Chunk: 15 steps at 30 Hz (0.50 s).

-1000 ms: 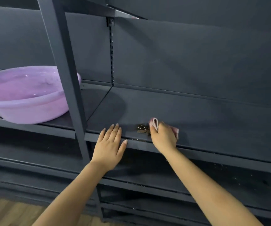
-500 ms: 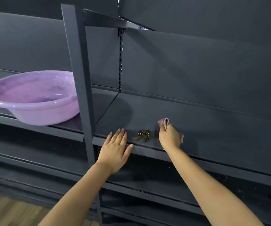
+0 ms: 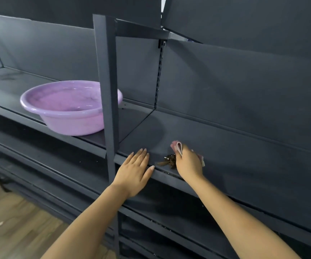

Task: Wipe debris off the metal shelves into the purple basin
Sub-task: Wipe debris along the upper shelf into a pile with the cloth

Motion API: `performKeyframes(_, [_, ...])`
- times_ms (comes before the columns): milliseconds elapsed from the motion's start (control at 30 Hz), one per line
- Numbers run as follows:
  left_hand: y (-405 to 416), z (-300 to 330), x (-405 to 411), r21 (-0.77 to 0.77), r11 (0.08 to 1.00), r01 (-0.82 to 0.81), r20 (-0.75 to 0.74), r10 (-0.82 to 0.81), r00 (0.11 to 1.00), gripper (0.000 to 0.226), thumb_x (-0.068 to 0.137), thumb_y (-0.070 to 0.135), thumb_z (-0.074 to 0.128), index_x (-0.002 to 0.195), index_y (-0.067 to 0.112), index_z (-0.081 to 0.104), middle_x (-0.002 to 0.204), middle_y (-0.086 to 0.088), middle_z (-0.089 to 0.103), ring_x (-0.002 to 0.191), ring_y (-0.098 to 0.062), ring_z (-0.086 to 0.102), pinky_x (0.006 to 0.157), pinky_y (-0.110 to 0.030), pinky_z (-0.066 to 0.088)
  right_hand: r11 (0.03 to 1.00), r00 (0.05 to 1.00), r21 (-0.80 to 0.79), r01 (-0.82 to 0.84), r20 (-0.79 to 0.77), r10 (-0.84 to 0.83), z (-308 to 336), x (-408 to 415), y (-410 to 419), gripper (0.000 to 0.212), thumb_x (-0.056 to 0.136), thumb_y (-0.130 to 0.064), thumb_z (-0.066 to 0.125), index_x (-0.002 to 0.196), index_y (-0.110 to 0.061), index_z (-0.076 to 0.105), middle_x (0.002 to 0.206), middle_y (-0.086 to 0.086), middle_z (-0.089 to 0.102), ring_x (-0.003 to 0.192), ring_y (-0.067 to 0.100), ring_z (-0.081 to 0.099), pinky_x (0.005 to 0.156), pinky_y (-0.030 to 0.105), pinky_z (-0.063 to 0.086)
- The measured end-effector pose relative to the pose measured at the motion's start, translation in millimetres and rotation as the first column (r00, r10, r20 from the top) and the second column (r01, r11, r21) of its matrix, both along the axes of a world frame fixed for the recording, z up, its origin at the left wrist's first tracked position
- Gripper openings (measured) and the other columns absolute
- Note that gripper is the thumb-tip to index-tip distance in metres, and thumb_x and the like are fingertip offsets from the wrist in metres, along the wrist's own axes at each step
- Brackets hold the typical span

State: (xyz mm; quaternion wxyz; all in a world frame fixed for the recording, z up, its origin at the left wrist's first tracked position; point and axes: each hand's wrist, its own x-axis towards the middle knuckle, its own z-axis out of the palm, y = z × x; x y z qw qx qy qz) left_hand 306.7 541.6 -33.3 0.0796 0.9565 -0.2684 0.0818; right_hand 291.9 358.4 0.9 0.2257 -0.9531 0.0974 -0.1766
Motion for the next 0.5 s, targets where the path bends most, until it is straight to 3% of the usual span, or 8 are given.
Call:
performKeyframes(67, [11.6, 1.0, -4.1, -0.001, 1.000, -0.030, 0.022, 0.030, 0.999, 0.122, 0.057, 0.063, -0.048, 0.153, 0.011, 0.007, 0.161, -0.002, 0.001, 0.147, -0.012, -0.006, 0.111, -0.023, -0.018, 0.995, 0.996, -0.062, -0.072, 0.054, 0.076, 4.3, 2.9, 11.2, 0.029, 0.100, -0.027, 0.040, 0.119, -0.013, 0.056, 0.112, 0.004, 0.063, 0.105, 0.023, 0.059, 0.089, 0.042, 0.047])
performKeyframes(133, [27.4, 3.8, -10.2, 0.019, 0.998, -0.064, 0.053, 0.063, 0.997, 0.120, 0.060, 0.062, -0.047, 0.153, 0.011, 0.008, 0.161, -0.002, 0.000, 0.147, -0.012, -0.007, 0.111, -0.023, -0.019, 0.977, 0.977, -0.103, -0.187, 0.085, 0.196, 7.2, 7.2, 32.6, 0.039, 0.099, -0.032, 0.035, 0.129, -0.014, 0.051, 0.127, 0.006, 0.058, 0.118, 0.024, 0.053, 0.096, 0.042, 0.047])
performKeyframes(267, [70.8, 7.7, -26.1, 0.037, 0.984, -0.177, 0.064, 0.175, 0.983, 0.118, 0.060, 0.062, -0.047, 0.153, 0.012, 0.006, 0.160, -0.002, 0.001, 0.147, -0.013, -0.007, 0.110, -0.024, -0.019, 0.878, 0.903, -0.220, -0.424, -0.022, 0.430, 8.6, 9.9, 94.9, 0.049, 0.100, -0.037, 0.028, 0.145, -0.017, 0.032, 0.152, 0.003, 0.033, 0.142, 0.019, 0.025, 0.115, 0.041, 0.026])
performKeyframes(367, [114.4, 7.3, -38.2, 0.070, 0.957, -0.282, 0.072, 0.277, 0.958, 0.120, 0.061, 0.063, -0.046, 0.153, 0.011, 0.010, 0.160, -0.003, 0.005, 0.147, -0.014, -0.003, 0.111, -0.025, -0.018, 0.790, 0.824, -0.254, -0.558, -0.054, 0.564, 10.2, 4.4, 140.1, 0.049, 0.102, -0.035, 0.031, 0.147, -0.017, 0.027, 0.155, 0.001, 0.026, 0.144, 0.016, 0.019, 0.116, 0.042, 0.023])
performKeyframes(500, [169.7, 11.2, -52.3, 0.090, 0.909, -0.408, 0.094, 0.400, 0.912, 0.124, 0.061, 0.064, -0.046, 0.151, 0.008, 0.018, 0.159, -0.006, 0.013, 0.148, -0.017, 0.003, 0.111, -0.026, -0.014, 0.640, 0.712, -0.409, -0.650, -0.033, 0.702, 19.9, 0.3, 187.8, 0.045, 0.101, -0.019, 0.037, 0.145, -0.012, 0.030, 0.155, 0.003, 0.025, 0.145, 0.016, 0.018, 0.118, 0.030, 0.009])
